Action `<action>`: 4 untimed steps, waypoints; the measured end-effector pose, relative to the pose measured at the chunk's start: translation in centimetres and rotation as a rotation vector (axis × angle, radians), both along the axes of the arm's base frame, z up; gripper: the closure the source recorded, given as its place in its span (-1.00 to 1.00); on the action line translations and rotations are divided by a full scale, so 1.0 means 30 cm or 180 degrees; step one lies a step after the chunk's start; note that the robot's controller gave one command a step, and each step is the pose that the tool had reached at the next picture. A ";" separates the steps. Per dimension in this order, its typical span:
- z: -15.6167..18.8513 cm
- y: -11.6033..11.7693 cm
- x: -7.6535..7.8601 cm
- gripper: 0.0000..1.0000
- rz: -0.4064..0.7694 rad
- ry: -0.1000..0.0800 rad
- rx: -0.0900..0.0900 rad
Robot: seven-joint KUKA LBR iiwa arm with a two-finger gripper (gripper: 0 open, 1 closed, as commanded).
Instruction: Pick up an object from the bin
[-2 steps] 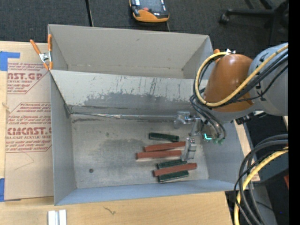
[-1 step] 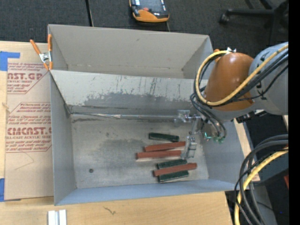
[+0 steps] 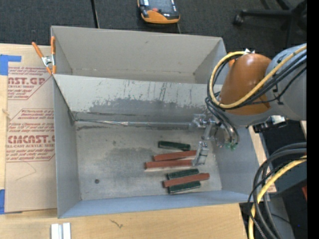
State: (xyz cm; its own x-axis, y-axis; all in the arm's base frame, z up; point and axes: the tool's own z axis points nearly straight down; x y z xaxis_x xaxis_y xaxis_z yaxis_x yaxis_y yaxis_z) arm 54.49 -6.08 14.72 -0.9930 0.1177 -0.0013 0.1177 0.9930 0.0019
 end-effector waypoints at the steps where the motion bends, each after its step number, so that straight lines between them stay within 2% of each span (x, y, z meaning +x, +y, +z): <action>1: 0.031 -0.005 -0.022 -1.00 -0.0160 0.0003 -0.0006; 2: 0.014 0.026 -0.048 -1.00 0.0932 -0.0002 -0.0007; 3: 0.022 -0.006 -0.016 -1.00 0.1248 -0.0004 -0.0005; 4: 0.051 0.011 -0.054 -1.00 0.0279 0.0001 -0.0003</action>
Offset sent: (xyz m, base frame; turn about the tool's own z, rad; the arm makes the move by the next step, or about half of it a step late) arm -0.0220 0.0151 -0.0024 -0.4321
